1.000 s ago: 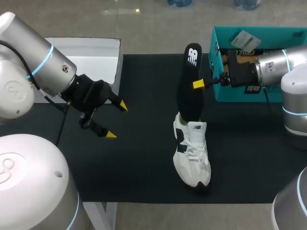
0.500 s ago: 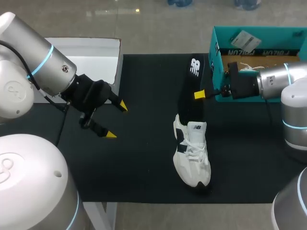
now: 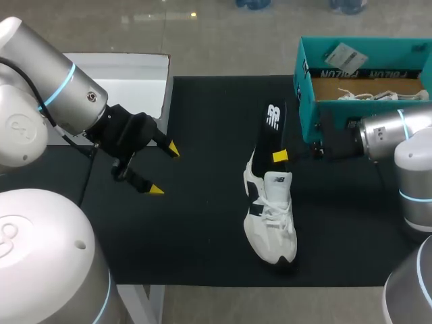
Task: Take the shoe out of the shoebox, open the shoe tongue, remove and reinsert the insole, then place the shoe into the shoebox
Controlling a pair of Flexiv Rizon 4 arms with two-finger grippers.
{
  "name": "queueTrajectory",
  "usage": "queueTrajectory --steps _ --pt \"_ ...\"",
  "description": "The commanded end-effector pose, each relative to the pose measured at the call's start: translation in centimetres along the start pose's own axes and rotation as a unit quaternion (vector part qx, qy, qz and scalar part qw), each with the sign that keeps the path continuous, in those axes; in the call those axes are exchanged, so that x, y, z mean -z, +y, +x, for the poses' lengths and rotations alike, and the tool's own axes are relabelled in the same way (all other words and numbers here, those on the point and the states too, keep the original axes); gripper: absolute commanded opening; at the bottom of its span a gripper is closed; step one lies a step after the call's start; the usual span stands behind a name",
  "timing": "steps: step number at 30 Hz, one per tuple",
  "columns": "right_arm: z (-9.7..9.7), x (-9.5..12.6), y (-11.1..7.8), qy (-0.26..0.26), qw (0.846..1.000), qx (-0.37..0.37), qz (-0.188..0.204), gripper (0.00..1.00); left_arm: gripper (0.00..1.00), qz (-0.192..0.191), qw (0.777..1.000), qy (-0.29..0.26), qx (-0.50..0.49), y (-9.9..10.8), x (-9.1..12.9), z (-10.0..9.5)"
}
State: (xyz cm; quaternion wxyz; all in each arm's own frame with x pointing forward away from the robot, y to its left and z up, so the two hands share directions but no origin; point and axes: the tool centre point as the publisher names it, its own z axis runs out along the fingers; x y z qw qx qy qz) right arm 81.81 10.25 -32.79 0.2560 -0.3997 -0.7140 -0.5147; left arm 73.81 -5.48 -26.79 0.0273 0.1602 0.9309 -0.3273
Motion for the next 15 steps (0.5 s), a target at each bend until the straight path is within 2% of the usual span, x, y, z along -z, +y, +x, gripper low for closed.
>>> queueTrajectory --steps 1,5,6,8,9,10,13,15 --pt "0.6 0.2 -1.3 -0.009 1.0 -0.009 0.005 0.0 1.0 -0.002 1.0 0.0 0.0 0.0 0.0 0.0" --pt "0.7 -0.3 -2.3 -0.009 1.0 -0.028 0.011 0.0 1.0 -0.002 1.0 0.0 0.0 0.0 0.0 0.0" --pt "0.7 -0.4 -2.4 -0.004 0.999 -0.034 0.0 0.0 1.0 -0.002 1.0 0.0 0.0 0.0 0.0 0.0" --pt "0.9 -0.5 -2.2 -0.005 0.999 -0.031 0.002 0.0 1.0 -0.002 1.0 0.0 0.0 0.0 0.0 0.0" --pt "1.0 -0.4 -2.0 -0.005 1.0 -0.029 -0.001 0.12 1.0 -0.002 1.0 0.0 0.0 0.0 0.0 0.0" --pt "0.9 -0.3 -1.7 -0.007 1.0 -0.028 -0.002 0.31 1.0 -0.002 1.0 0.0 0.0 0.0 0.0 0.0" --pt "1.0 -0.2 -0.7 -0.011 1.0 -0.019 0.004 0.4 1.0 -0.002 1.0 0.0 0.0 0.0 0.0 0.0" --pt "0.9 -0.1 -0.1 -0.014 1.0 -0.015 0.009 0.42 1.0 -0.002 1.0 0.0 0.0 0.0 0.0 0.0"
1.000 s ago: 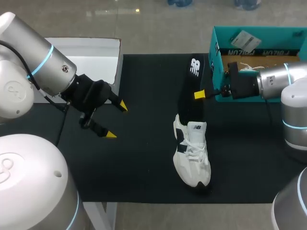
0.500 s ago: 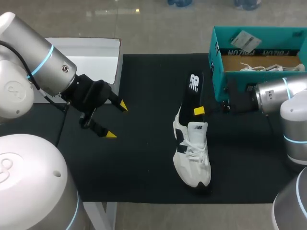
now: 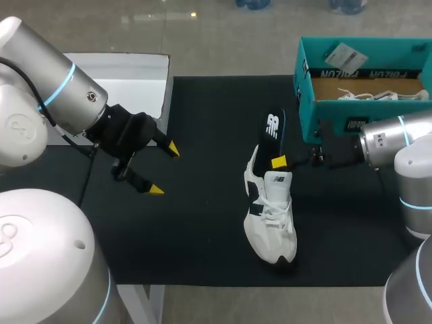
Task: Take the shoe out of the shoebox, open the shoe tongue, remove and reinsert the insole, then place the shoe into the shoebox
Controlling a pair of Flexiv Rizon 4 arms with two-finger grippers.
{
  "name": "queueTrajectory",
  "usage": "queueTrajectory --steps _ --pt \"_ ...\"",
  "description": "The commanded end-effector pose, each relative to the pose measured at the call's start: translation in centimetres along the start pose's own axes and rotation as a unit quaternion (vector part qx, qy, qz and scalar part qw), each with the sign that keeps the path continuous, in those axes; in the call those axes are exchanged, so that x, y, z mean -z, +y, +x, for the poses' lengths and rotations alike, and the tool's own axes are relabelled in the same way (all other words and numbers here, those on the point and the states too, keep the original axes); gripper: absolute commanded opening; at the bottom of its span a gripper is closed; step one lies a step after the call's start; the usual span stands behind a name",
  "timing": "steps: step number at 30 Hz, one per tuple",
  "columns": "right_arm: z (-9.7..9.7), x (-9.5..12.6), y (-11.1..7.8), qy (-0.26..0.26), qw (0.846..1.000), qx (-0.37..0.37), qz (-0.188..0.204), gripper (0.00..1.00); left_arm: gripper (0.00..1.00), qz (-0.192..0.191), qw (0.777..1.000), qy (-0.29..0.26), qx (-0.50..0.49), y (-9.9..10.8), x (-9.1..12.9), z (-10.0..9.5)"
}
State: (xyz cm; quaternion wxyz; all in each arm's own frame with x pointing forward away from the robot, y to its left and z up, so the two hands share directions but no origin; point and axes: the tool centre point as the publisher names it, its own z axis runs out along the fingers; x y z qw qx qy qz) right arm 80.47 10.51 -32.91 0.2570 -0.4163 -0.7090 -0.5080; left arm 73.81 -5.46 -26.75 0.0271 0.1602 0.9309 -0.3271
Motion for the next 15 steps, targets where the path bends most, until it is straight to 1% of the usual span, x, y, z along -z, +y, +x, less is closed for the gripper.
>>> queueTrajectory --steps 1,3,6,7,8,9,10,15 --pt "0.1 0.2 1.3 -0.002 1.0 0.003 0.006 0.44 1.0 -0.002 1.0 0.0 0.0 0.0 -0.1 0.0" --pt "0.0 0.3 1.8 -0.002 1.0 0.009 0.005 0.42 1.0 -0.002 1.0 0.0 0.0 0.0 -0.1 0.0" --pt "-0.2 0.2 2.5 -0.003 1.0 0.012 0.006 0.35 1.0 -0.002 1.0 0.0 0.0 0.0 -0.1 0.0" --pt "-0.2 0.1 2.6 -0.003 1.0 0.014 0.007 0.3 1.0 -0.002 1.0 0.0 0.0 0.0 -0.1 0.0" --pt "-0.3 0.1 2.7 -0.004 1.0 0.014 0.007 0.2 1.0 -0.002 1.0 0.0 0.0 0.0 -0.1 0.0" --pt "-0.4 0.1 2.8 -0.004 1.0 0.015 0.008 0.05 1.0 -0.002 1.0 0.0 0.0 0.0 -0.1 0.0" --pt "-0.4 0.0 2.8 -0.004 1.0 0.015 0.008 0.0 1.0 -0.002 1.0 0.0 0.0 0.0 -0.1 0.0" --pt "-0.4 0.1 2.8 -0.007 1.0 0.018 0.006 0.0 1.0 -0.002 1.0 0.0 0.0 0.0 -0.1 0.0"
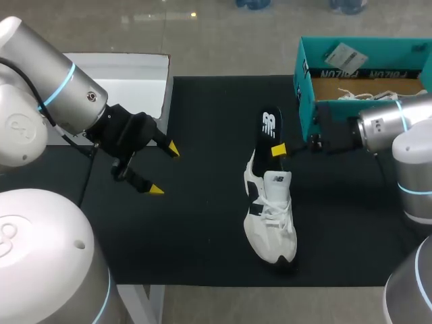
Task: Take the shoe out of the shoebox, open the shoe tongue, remove and reinsert the insole, then place the shoe into the shoebox
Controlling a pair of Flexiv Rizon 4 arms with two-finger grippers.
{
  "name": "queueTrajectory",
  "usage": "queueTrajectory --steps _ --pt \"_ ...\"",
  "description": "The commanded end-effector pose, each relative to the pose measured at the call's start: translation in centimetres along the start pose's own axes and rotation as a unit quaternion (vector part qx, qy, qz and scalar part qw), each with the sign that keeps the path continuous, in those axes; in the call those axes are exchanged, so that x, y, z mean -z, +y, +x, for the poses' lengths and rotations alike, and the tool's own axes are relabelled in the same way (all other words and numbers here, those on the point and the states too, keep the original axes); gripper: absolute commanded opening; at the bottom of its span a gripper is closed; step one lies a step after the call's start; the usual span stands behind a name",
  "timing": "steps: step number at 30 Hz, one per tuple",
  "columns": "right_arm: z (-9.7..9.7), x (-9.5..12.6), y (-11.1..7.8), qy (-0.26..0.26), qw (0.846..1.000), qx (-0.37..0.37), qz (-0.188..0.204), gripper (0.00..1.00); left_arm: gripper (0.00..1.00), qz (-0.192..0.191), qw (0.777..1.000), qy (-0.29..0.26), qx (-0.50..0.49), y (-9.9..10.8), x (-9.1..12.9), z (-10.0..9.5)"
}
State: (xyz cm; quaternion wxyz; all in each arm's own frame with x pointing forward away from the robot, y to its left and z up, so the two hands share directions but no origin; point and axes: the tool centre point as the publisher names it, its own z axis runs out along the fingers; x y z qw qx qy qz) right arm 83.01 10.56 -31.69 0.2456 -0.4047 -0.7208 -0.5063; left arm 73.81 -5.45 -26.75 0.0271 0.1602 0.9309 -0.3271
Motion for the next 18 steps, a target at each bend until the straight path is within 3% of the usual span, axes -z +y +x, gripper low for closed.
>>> queueTrajectory --steps 1,13,18 --pt "0.0 0.0 -0.2 -0.002 1.0 -0.001 0.0 0.0 1.0 -0.002 1.0 0.0 0.0 0.0 -0.1 0.0" --pt "1.0 -2.1 -4.8 0.016 0.999 -0.035 0.019 0.0 1.0 -0.002 1.0 0.0 0.0 0.0 -0.1 0.0" --pt "1.0 -2.5 -5.7 0.016 0.998 -0.047 0.025 0.0 1.0 -0.002 1.0 0.0 0.0 0.0 -0.1 0.0"
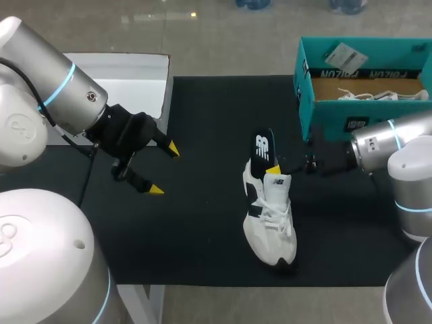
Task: Take the shoe out of the shoebox, open the shoe tongue, remove and reinsert the insole, then place the shoe into the shoebox
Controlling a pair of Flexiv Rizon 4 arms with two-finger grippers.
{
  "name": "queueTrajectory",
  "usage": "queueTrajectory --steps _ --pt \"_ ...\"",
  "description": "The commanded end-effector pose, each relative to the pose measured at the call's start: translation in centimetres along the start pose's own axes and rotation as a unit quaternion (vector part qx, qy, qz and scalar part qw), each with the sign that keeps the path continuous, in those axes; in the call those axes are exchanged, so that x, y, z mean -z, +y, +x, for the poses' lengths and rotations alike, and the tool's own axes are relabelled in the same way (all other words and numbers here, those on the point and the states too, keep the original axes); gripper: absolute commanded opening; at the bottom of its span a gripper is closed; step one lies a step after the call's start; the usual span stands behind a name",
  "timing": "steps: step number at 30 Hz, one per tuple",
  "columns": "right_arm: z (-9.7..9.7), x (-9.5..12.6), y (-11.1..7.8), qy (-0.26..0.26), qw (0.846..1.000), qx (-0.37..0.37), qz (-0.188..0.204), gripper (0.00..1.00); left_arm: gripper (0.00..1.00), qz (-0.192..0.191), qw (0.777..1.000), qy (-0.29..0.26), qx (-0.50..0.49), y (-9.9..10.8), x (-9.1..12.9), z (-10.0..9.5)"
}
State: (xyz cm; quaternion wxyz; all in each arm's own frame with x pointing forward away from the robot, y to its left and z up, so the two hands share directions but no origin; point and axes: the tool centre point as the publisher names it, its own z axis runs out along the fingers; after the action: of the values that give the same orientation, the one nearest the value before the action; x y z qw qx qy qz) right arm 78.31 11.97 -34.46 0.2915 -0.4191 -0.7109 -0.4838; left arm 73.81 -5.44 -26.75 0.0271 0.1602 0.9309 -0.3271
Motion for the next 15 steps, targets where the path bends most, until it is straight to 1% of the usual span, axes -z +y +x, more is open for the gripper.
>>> queueTrajectory --steps 1,3,4,5,6,9,11,13,15 --pt "-0.2 -0.3 -0.5 -0.004 1.0 -0.005 -0.001 0.0 1.0 -0.002 1.0 0.0 0.0 0.0 -0.1 0.0" --pt "-0.1 0.1 0.2 -0.008 1.0 -0.002 -0.004 0.0 1.0 -0.002 1.0 0.0 0.0 0.0 -0.1 0.0" --pt "0.0 0.3 0.6 -0.01 1.0 0.001 -0.004 0.12 1.0 -0.002 1.0 0.0 0.0 0.0 -0.1 0.0" --pt "0.0 0.5 1.0 -0.014 1.0 0.006 -0.003 0.27 1.0 -0.002 1.0 0.0 0.0 0.0 -0.1 0.0" --pt "0.0 0.8 1.5 -0.016 1.0 0.011 -0.002 0.33 1.0 -0.002 1.0 0.0 0.0 0.0 -0.1 0.0" --pt "-0.1 1.4 2.6 -0.019 1.0 0.024 -0.003 0.33 1.0 -0.002 1.0 0.0 0.0 0.0 -0.1 0.0" --pt "-0.2 1.9 3.5 -0.025 0.999 0.029 -0.005 0.27 1.0 -0.002 1.0 0.0 0.0 0.0 -0.1 0.0" --pt "-0.3 2.2 4.2 -0.027 0.999 0.034 -0.005 0.18 1.0 -0.002 1.0 0.0 0.0 0.0 -0.1 0.0" --pt "-0.4 2.2 4.6 -0.028 0.999 0.038 -0.004 0.15 1.0 -0.002 1.0 0.0 0.0 0.0 -0.1 0.0"
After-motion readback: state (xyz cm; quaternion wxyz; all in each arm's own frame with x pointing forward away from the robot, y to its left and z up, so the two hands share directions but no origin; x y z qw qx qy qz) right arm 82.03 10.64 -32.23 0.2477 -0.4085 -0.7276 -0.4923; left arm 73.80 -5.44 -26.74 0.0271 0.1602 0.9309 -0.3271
